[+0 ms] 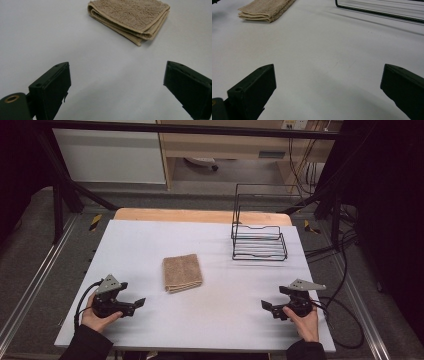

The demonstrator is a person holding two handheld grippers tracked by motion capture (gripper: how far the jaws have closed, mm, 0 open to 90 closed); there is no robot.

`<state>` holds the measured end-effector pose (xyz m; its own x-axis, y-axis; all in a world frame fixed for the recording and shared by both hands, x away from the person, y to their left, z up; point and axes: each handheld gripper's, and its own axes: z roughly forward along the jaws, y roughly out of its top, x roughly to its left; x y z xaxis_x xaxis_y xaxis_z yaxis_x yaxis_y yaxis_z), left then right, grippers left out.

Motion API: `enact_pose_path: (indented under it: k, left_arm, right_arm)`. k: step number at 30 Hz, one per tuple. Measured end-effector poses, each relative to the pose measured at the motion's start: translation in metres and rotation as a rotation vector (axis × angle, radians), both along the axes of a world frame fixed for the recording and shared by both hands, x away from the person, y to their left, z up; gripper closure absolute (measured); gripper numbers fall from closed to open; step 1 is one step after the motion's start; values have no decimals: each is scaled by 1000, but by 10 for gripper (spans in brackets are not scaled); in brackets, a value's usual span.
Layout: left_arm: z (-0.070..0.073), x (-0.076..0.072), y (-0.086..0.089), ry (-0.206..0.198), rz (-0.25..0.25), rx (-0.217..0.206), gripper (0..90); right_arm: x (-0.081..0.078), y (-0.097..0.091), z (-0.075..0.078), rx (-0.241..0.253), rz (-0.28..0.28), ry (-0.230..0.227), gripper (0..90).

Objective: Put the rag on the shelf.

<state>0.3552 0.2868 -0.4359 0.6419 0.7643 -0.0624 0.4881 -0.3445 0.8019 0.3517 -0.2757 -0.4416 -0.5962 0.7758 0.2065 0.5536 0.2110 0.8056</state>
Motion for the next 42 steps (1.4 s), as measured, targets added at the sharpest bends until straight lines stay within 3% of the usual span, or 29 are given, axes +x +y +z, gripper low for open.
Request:
enact_pose_path:
  k: [17, 24, 31, 39, 42]
  left_arm:
    - [8, 5, -35, 5, -1, 16, 152]
    - [12, 14, -48, 26, 33, 26, 218]
    - [15, 26, -61, 42, 26, 38, 248]
    - [12, 40, -79, 82, 33, 30, 369]
    - [8, 45, -85, 89, 37, 48, 391]
  right_arm:
    - [0, 3, -1, -11, 5, 1, 7]
    - [1, 3, -2, -16, 3, 1, 7]
    - [1, 4, -2, -18, 3, 3, 7]
    - [1, 4, -2, -20, 2, 5, 7]
    - [1, 4, -2, -20, 2, 5, 7]
